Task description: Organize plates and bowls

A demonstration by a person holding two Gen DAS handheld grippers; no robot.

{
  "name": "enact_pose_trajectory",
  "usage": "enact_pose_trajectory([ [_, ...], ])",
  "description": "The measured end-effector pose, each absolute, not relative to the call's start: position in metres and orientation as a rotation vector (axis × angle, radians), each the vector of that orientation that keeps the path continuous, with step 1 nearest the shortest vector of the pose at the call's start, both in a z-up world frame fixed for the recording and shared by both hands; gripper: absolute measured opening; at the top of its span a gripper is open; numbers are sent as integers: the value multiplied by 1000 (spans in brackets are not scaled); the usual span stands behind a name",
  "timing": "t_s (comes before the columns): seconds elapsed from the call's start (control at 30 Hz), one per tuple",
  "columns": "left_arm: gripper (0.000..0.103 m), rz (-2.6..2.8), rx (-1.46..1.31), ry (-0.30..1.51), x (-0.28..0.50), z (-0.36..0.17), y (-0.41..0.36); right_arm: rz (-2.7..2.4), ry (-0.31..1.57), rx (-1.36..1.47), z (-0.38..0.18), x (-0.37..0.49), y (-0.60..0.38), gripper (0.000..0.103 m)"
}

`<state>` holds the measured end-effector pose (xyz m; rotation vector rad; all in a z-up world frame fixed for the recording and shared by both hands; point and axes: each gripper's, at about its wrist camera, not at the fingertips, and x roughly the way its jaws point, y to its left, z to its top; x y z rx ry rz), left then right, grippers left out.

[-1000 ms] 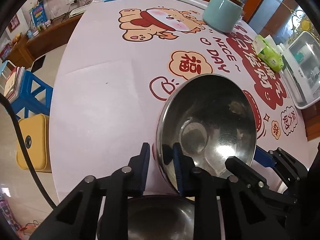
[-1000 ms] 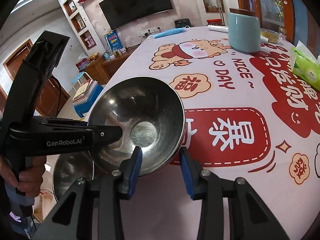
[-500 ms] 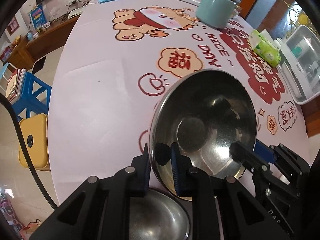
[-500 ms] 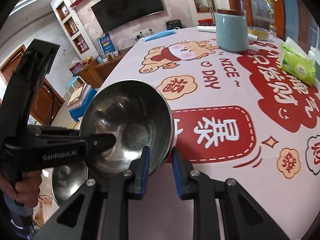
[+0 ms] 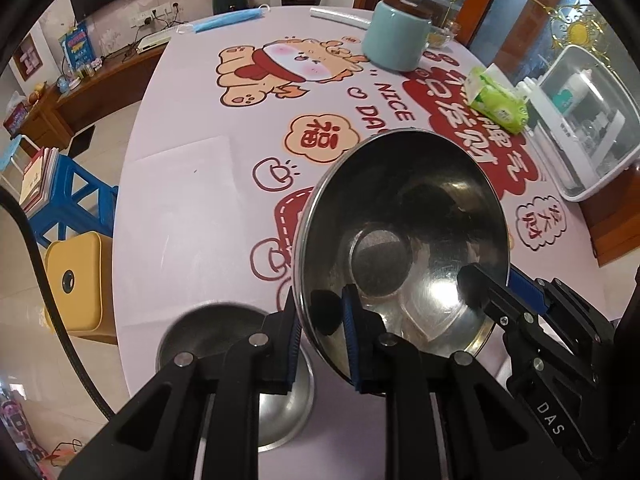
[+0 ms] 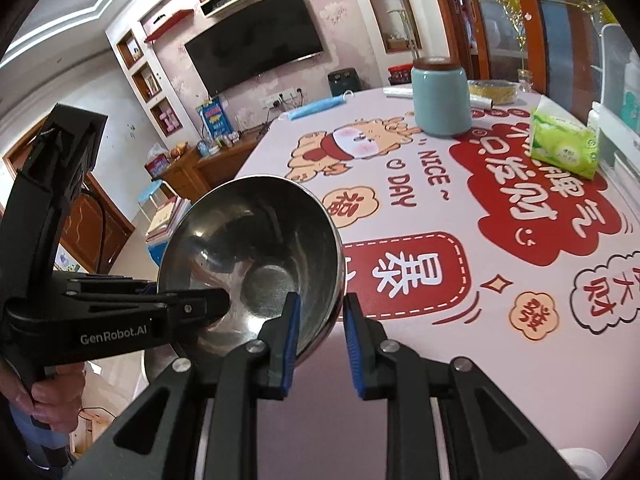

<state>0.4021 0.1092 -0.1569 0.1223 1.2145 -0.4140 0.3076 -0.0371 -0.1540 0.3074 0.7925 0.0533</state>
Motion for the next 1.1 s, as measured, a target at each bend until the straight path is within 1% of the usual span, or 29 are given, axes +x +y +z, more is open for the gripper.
enact_pose_trajectory([
  [0.2, 18, -425, 116, 1181, 378, -135, 105, 54, 752, 299, -136, 291, -42, 19],
  [0.6, 19, -425, 111, 1136, 329, -105, 107, 77, 705, 286, -112, 251, -40, 19],
  [0.87, 19, -420, 97, 1144, 288, -103, 114, 102, 724, 277, -109, 217, -34, 19],
  [1.1, 19, -393, 110, 1182, 258, -115, 117, 120, 791, 279, -119, 192, -24, 19],
])
